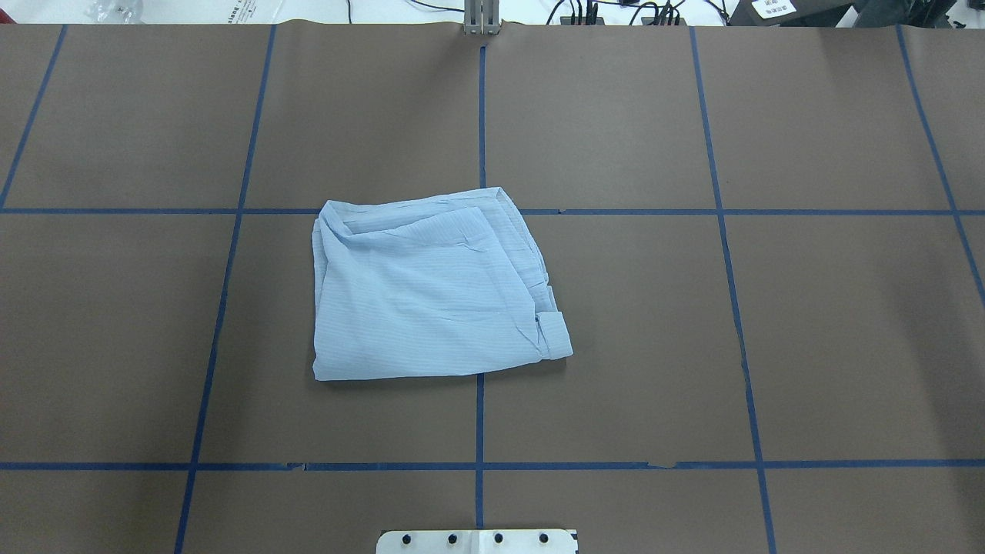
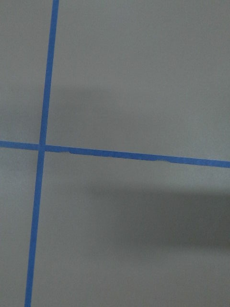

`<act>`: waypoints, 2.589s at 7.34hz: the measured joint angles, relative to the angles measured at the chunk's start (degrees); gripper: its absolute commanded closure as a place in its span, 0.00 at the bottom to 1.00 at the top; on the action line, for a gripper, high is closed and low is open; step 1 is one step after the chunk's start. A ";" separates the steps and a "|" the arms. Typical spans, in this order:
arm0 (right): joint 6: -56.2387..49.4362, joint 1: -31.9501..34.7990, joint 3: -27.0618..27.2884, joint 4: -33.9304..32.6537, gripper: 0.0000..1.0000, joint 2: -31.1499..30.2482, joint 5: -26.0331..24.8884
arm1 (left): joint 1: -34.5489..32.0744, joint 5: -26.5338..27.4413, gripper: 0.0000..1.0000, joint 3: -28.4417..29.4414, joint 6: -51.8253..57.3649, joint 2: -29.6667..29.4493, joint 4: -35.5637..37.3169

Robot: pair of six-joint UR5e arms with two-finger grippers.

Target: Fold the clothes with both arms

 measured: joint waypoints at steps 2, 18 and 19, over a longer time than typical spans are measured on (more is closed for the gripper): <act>0.03 -0.31 -0.98 0.34 0.00 -0.87 -0.02 | 0.04 -3.22 0.00 0.69 -0.17 0.18 -0.03; 0.04 -0.35 -0.54 0.93 0.00 -0.79 0.64 | 0.05 -7.97 0.00 1.11 0.23 0.57 -0.64; 0.04 -0.36 -0.48 0.92 0.00 -0.81 0.68 | 0.06 -8.03 0.00 1.11 0.22 0.59 -0.62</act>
